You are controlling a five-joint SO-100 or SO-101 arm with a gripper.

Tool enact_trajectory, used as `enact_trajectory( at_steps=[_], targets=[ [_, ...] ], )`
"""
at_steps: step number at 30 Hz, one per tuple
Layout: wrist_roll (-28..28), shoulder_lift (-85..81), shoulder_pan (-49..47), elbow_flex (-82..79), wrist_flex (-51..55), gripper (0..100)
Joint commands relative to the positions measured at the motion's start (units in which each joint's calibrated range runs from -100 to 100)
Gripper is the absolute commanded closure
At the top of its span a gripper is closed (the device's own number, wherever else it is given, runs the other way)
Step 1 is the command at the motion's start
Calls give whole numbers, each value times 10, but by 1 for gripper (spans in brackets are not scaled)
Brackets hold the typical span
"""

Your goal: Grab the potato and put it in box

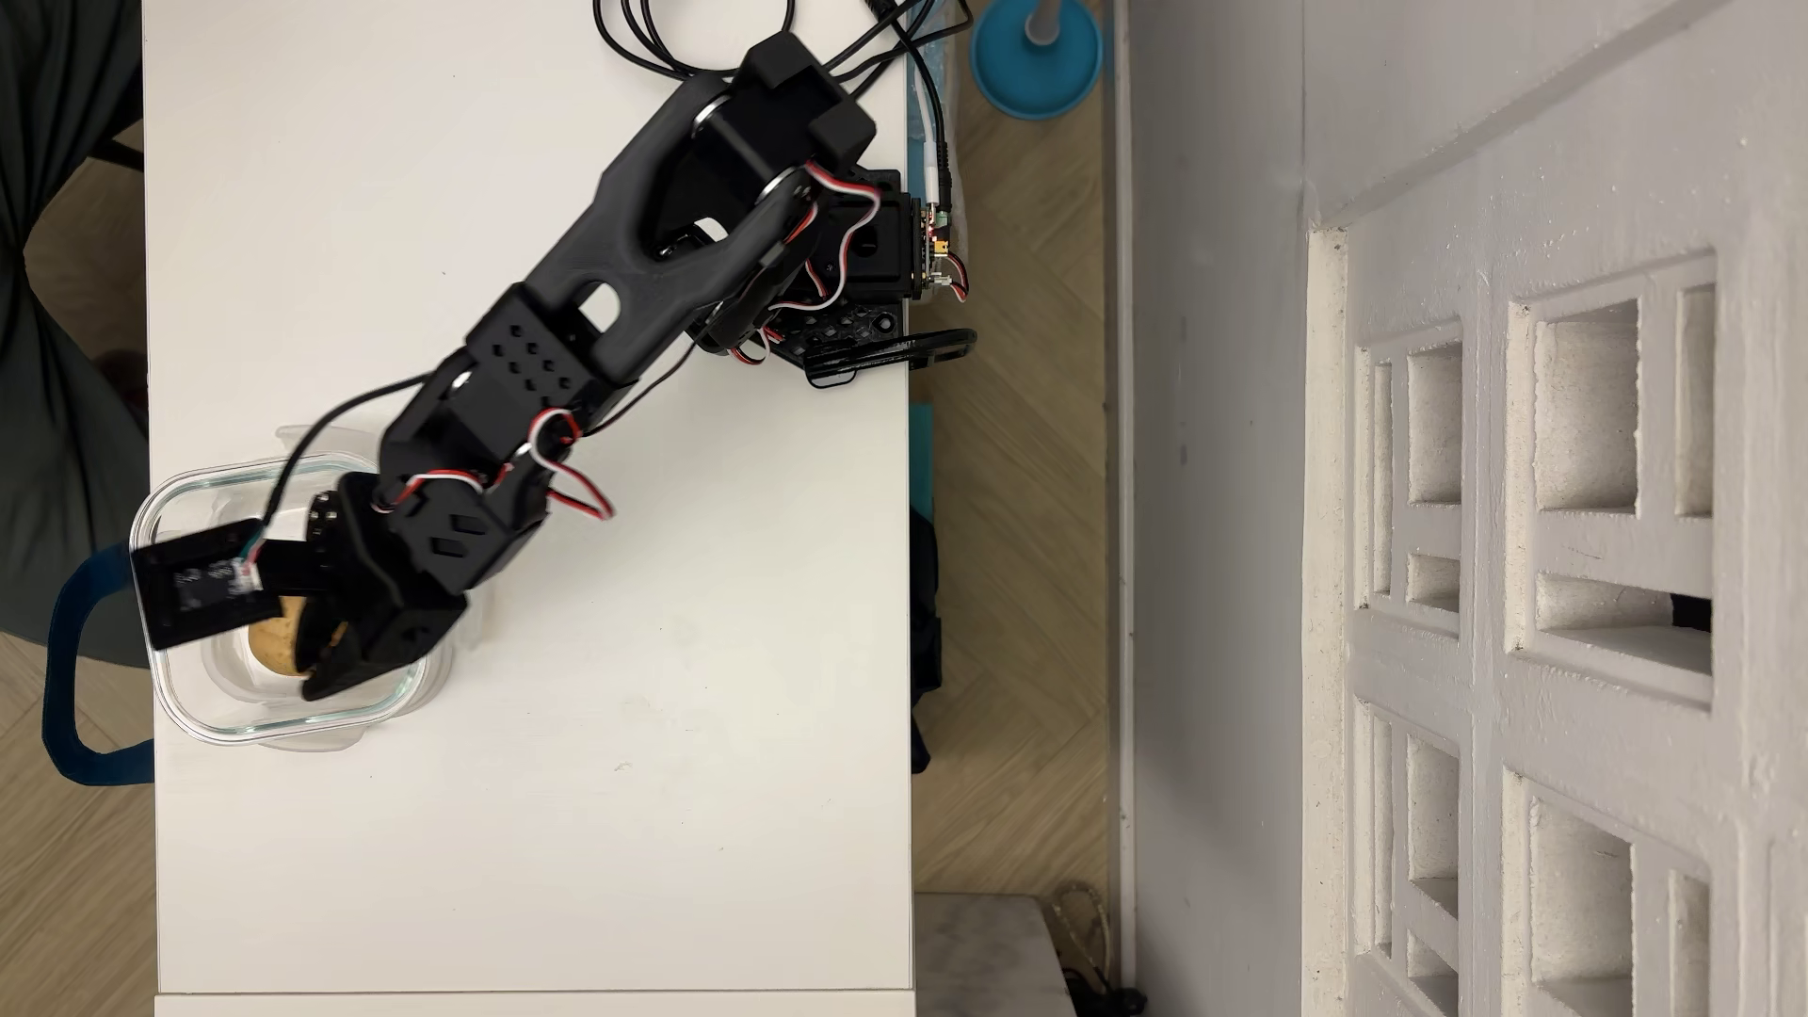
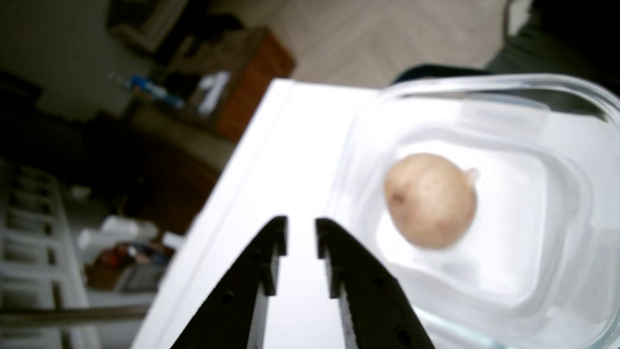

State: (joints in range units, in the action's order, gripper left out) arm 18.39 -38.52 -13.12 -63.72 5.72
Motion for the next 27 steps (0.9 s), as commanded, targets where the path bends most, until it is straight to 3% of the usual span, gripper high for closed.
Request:
enact_trajectory(
  at_steps=[1, 16, 27],
  targets=[
    [-3, -81, -44, -39, -6, 96],
    [-7, -469, -331, -358, 0, 97],
    [-7, -555, -535, -358, 89, 97]
  ],
)
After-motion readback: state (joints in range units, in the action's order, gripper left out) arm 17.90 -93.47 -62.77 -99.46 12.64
